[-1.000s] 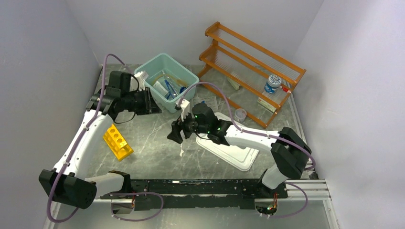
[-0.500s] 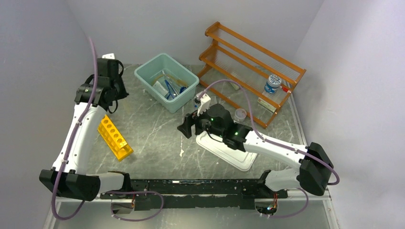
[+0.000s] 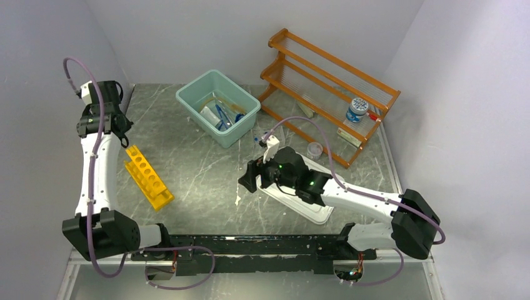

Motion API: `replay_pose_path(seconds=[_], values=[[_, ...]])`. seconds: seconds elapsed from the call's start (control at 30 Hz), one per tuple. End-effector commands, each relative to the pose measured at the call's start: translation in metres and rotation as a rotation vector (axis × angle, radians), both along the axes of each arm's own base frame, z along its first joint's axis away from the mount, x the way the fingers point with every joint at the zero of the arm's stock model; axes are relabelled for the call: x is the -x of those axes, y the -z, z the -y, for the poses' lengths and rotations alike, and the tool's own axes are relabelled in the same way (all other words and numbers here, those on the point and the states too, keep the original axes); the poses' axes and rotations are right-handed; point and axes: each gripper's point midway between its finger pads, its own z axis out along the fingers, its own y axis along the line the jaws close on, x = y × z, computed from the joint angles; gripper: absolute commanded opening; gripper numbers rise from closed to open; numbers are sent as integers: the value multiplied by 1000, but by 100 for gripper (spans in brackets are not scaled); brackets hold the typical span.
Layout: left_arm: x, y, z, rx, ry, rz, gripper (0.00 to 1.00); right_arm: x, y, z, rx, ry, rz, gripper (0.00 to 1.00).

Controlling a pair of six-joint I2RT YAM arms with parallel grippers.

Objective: Organize the chemistry lab equipment

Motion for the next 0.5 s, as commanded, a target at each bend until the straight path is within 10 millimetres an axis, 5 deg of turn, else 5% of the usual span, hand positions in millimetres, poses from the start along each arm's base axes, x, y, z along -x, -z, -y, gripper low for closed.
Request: replay_pose_path(seconds=[0.0, 0.47], values=[[-14, 17, -5, 38, -21, 57, 6, 0, -12, -1, -54, -5, 20, 80], [-10, 35, -13, -8, -55, 113, 7, -4, -4, 6, -46, 10, 3, 80]])
